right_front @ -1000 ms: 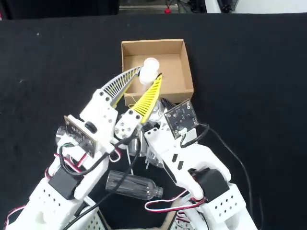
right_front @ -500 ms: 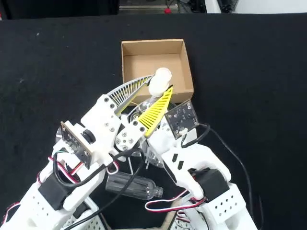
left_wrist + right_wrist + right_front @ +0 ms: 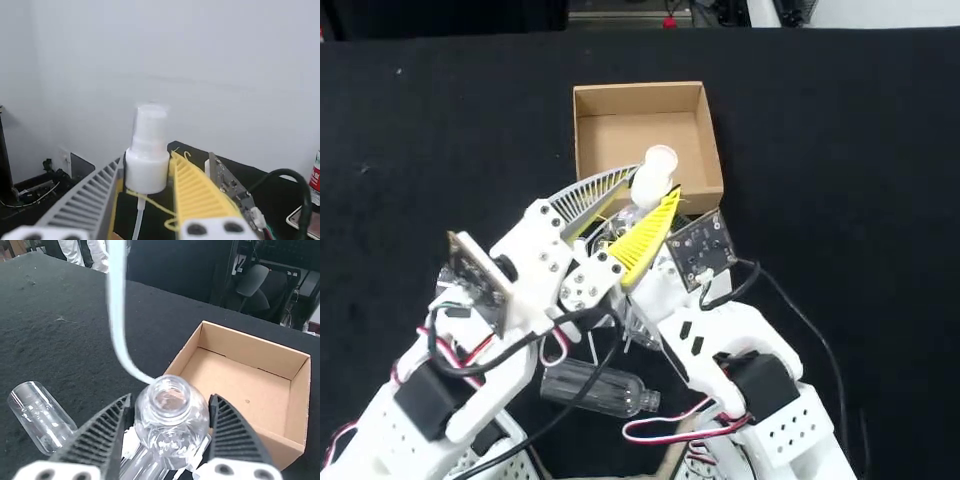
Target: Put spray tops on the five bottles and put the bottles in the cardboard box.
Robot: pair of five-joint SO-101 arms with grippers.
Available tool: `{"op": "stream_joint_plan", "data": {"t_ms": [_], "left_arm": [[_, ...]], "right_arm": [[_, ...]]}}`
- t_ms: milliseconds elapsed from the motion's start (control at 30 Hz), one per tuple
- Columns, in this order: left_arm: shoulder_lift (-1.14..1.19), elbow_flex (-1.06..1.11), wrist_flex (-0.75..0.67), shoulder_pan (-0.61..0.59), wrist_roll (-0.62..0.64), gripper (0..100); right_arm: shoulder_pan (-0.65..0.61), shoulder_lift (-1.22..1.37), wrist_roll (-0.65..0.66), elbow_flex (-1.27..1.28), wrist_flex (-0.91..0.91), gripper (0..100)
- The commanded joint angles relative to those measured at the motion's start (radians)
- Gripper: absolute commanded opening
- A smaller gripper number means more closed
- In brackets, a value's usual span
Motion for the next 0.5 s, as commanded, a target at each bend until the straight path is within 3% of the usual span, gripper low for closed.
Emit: {"op": "stream_joint_plan", "data": {"t_ms": [0, 300, 467], "left_arm": [[-0.005, -0.094, 0.02, -0.044, 0.037, 6], [-0.005, -0.091, 0.015, -0.077, 0.048, 6], [-0.005, -0.094, 0.015, -0.084, 0.187, 6]], "right_arm": [[-0.009, -0.013, -0.003, -0.051, 0.005, 16.9], [-0.009, -0.015, -0.009, -0.051, -0.003, 16.9], [-0.011, -0.015, -0.009, -0.053, -0.006, 16.9]]}}
